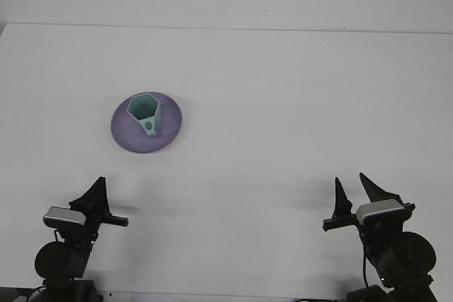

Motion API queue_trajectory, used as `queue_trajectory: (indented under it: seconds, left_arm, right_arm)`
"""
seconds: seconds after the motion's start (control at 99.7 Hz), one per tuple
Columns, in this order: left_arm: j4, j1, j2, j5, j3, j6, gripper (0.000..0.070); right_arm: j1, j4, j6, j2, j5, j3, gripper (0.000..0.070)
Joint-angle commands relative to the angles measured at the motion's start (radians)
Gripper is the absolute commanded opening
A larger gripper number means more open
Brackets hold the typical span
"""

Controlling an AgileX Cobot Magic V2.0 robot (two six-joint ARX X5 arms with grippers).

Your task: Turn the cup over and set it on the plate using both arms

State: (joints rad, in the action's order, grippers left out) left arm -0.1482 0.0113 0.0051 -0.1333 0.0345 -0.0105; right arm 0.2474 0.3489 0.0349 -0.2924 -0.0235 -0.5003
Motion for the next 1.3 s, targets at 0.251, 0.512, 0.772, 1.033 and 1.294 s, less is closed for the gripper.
queue_trajectory:
  seconds: [0.251,0.512,0.772,1.033,1.294]
  left_arm:
    - [-0.011,0.002,-0.002,-0.006,-0.021,-0.002,0.0014]
    - [-0.01,0.002,-0.002,-0.006,-0.021,-0.002,0.0014]
    - [-0.011,0.002,-0.002,-0.006,-0.019,-0.002,0.0014]
    - [-0.011,0.002,-0.002,-0.006,-0.019,-0.002,0.0014]
    - [-0.01,0.002,-0.002,-0.006,-0.019,-0.002,0.0014]
  right_arm:
    - [-0.134,-0.156,-0.143,0.108,-0.019,0.14,0.0361]
    - [-0.218,-0.265,-0.245,0.294,0.071,0.4,0.0361]
    - [-0.222,-0.319,-0.246,0.291,0.07,0.488,0.0361]
    - [-0.222,-0.329,-0.243,0.291,0.076,0.488,0.0361]
    - [-0.222,-0.331,-0.243,0.291,0.076,0.488,0.0361]
